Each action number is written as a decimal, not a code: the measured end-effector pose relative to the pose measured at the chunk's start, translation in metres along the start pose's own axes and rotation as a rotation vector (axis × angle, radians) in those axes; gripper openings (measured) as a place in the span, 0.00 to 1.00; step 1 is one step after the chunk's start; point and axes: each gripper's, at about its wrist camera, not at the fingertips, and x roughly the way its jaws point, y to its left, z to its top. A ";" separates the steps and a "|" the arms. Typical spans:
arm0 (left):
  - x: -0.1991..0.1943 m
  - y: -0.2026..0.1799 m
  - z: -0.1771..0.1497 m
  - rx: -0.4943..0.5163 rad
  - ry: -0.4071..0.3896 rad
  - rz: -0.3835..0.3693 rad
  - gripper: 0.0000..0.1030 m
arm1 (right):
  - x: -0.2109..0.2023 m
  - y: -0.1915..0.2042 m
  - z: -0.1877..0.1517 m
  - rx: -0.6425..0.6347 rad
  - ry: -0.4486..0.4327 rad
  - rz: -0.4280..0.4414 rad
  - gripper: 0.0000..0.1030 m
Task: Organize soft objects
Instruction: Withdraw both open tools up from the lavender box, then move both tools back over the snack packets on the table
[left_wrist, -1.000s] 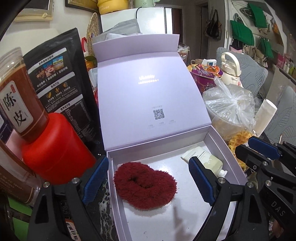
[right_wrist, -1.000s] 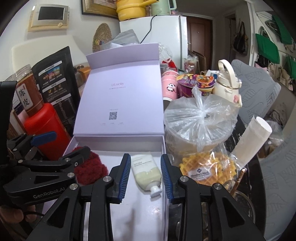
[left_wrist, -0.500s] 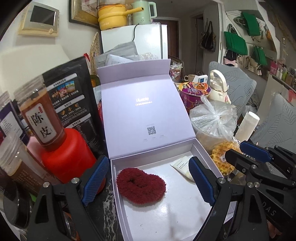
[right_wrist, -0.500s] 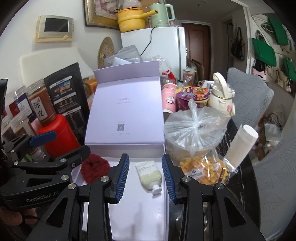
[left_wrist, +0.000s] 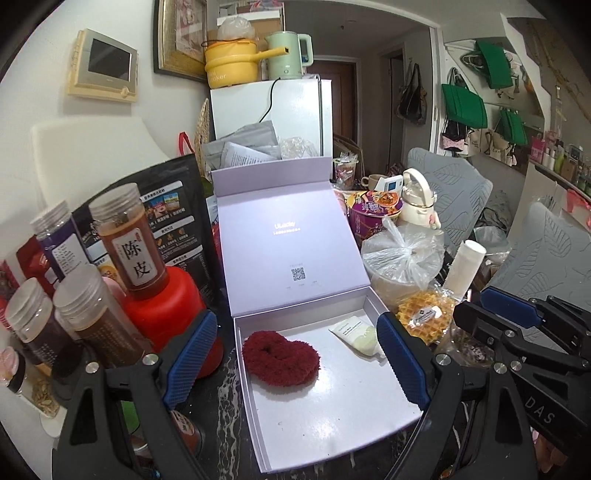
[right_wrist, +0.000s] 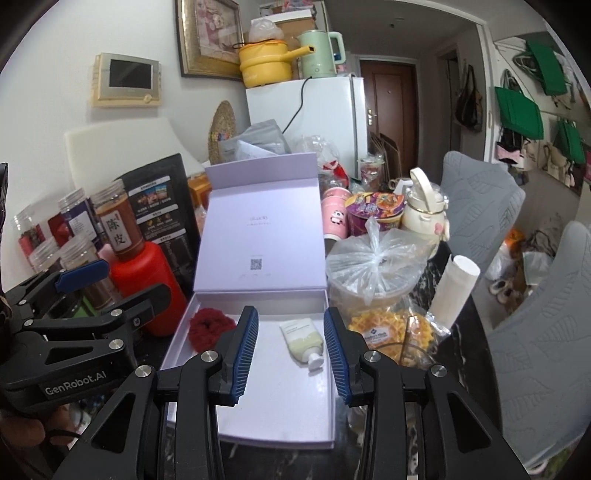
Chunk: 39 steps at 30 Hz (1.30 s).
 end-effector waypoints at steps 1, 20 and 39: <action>-0.008 -0.001 -0.001 -0.001 -0.009 -0.003 0.87 | -0.006 0.001 -0.001 -0.001 -0.006 -0.001 0.36; -0.105 -0.016 -0.031 0.000 -0.113 -0.011 1.00 | -0.112 0.002 -0.036 -0.026 -0.106 -0.060 0.89; -0.152 -0.049 -0.085 0.039 -0.125 -0.100 1.00 | -0.175 -0.006 -0.097 -0.044 -0.115 -0.137 0.95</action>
